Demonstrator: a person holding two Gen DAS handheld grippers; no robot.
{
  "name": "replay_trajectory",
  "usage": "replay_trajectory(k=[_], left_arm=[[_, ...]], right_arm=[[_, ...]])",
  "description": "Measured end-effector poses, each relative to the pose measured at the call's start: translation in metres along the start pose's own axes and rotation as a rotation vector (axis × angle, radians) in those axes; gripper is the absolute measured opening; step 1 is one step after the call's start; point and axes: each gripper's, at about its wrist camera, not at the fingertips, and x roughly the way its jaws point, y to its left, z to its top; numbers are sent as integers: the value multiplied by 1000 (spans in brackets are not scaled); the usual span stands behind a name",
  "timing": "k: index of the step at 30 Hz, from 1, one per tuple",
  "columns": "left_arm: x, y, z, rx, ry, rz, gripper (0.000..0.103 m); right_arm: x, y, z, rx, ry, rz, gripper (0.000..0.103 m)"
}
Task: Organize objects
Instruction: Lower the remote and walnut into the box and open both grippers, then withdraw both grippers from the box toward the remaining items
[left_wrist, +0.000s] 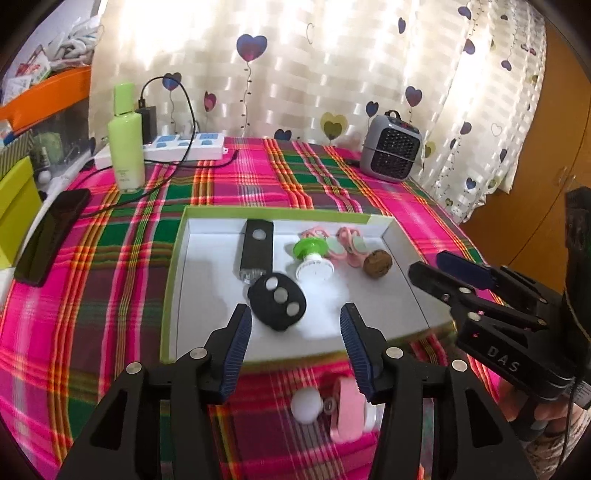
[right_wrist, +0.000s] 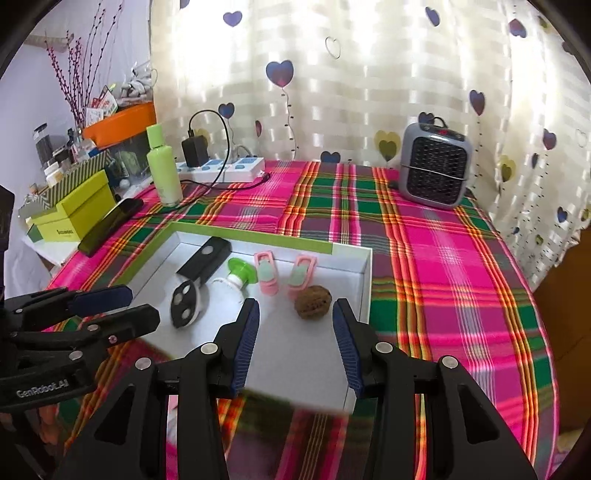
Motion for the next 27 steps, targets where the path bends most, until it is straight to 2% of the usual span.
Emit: replay_trajectory(k=[12,23,27], left_arm=[[-28,-1,-29,29,-13,12,49],[-38,8,-48,55,-16,108,49],[-38,10,-52,58,-7,115,49]], right_arm=[[-27,18,-31,50,-6,26,43],[-26,30,-55,69,47,79,43],[-29,32,-59,65,45,90,43]])
